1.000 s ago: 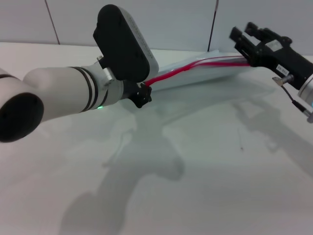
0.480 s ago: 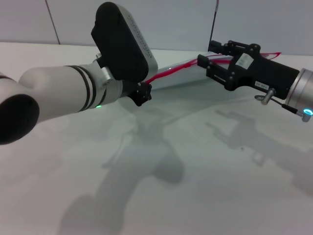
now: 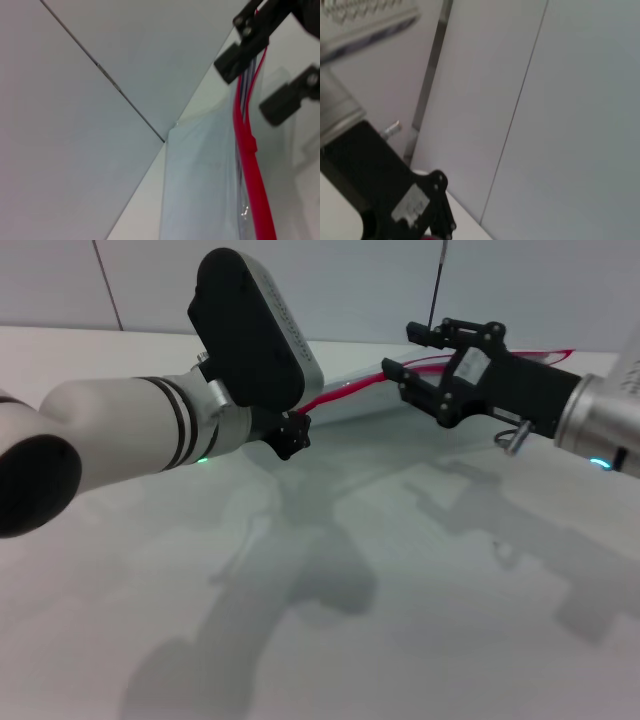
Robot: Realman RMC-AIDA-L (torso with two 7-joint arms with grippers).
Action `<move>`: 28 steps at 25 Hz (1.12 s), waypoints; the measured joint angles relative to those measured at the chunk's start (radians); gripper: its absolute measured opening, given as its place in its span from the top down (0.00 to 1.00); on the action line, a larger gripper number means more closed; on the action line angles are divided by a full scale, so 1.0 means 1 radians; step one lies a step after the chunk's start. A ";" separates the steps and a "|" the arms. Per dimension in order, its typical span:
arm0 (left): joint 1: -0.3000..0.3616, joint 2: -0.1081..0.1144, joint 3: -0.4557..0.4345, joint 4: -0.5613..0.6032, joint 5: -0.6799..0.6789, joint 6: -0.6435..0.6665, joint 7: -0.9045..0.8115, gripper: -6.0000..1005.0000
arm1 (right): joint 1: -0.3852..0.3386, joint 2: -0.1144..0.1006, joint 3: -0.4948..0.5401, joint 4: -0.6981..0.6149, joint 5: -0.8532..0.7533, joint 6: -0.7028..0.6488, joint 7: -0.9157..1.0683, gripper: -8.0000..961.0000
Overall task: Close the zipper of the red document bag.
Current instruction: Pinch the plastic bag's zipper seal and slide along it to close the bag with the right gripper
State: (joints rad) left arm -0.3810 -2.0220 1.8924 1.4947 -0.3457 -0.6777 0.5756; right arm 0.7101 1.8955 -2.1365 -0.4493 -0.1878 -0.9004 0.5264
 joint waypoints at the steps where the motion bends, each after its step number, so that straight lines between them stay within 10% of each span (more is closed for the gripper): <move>1: 0.000 0.000 -0.002 0.000 0.000 0.000 0.000 0.94 | -0.005 0.004 0.013 -0.017 -0.027 0.024 -0.007 0.50; 11: -0.001 0.002 -0.007 0.002 -0.007 -0.003 0.000 0.94 | -0.155 0.013 0.130 -0.375 -0.325 0.329 -0.016 0.51; 23: 0.000 0.003 -0.007 0.008 -0.008 -0.008 0.000 0.94 | -0.247 0.113 0.240 -0.475 -0.626 0.372 0.010 0.51; 28: -0.003 0.003 -0.008 0.009 -0.009 -0.017 0.000 0.94 | -0.285 0.124 0.226 -0.545 -0.697 0.433 0.011 0.51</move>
State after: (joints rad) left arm -0.3837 -2.0188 1.8842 1.5033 -0.3542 -0.6946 0.5752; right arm 0.4250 2.0191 -1.9104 -0.9947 -0.8848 -0.4674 0.5372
